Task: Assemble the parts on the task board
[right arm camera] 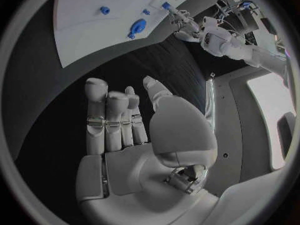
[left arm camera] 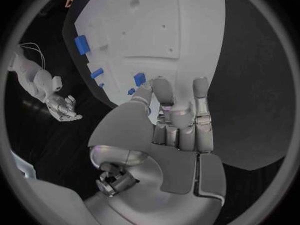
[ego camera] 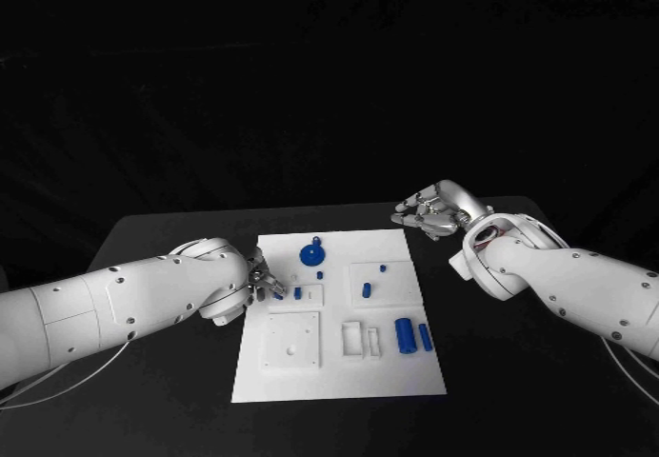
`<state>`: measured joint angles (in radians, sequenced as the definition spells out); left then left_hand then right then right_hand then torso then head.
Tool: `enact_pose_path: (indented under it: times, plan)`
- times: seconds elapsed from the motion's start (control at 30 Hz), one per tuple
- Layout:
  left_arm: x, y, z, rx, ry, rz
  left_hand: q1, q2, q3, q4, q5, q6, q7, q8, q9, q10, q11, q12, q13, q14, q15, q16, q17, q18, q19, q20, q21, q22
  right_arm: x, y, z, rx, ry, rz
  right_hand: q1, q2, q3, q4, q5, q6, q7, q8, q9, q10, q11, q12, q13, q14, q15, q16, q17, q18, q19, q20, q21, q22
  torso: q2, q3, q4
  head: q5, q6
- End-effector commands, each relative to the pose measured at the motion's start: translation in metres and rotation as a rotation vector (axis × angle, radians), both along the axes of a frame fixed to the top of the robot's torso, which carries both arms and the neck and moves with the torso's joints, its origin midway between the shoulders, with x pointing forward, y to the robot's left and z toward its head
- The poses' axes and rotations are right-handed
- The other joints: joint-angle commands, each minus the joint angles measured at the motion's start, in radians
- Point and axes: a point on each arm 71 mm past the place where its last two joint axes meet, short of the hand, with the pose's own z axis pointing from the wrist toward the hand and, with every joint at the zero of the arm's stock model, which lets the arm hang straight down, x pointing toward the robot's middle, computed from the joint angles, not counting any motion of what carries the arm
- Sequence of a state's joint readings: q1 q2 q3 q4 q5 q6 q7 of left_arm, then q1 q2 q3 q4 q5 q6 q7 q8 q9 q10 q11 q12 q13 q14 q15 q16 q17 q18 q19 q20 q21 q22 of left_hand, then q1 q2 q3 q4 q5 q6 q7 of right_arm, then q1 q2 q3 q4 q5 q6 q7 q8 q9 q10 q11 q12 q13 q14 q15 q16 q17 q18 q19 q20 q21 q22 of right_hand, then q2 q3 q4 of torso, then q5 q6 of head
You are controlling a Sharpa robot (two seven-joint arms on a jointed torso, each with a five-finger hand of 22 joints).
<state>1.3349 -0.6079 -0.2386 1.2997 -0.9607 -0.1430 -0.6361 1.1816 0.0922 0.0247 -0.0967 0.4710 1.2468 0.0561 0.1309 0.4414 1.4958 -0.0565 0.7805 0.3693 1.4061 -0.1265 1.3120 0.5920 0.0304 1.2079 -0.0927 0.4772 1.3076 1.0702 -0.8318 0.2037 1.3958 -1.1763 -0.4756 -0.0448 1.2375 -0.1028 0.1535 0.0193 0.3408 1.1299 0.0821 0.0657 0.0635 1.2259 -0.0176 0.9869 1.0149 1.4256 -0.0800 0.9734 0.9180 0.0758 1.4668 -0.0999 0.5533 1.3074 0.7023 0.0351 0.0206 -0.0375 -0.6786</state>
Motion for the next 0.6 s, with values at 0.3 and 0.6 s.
enact_pose_path:
  times: [0.3, 0.6]
  plan:
    - [-0.004, -0.0057, -0.0061, 0.004, 0.03, -0.035, 0.014, -0.008, -0.018, 0.019, -0.014, 0.211, -0.109, -0.008, 0.0, 0.018, -0.036, 0.002, 0.001, 0.0, -0.005, 0.004, -0.002, 0.02, 0.001, 0.006, -0.008, 0.02, -0.0003, 0.0015, -0.0007, -0.002, -0.001, 0.013, -0.001, -0.006, 0.001, 0.0, 0.006, -0.005, -0.001, -0.004, 0.0, -0.006, 0.0, -0.005, 0.0, -0.004, -0.002, -0.003, 0.0, 0.01, 0.007, 0.0, -0.005, 0.061, 0.0, -0.0002, 0.0002, -0.002, -0.001]
    - [-0.0044, -0.0063, -0.0061, 0.005, 0.03, -0.04, 0.016, -0.025, -0.035, 0.047, -0.015, 0.211, -0.111, -0.009, 0.0, 0.018, -0.036, 0.002, 0.0, 0.0, -0.005, 0.004, -0.004, 0.022, 0.003, 0.007, -0.01, 0.02, -0.0003, 0.0014, -0.001, -0.002, -0.001, 0.013, -0.002, -0.005, 0.001, -0.002, 0.008, -0.005, -0.001, -0.004, 0.0, -0.006, 0.0, -0.005, -0.001, -0.004, -0.002, -0.004, -0.001, 0.01, 0.007, 0.0, -0.004, 0.061, 0.0, 0.0, 0.0003, -0.004, 0.001]
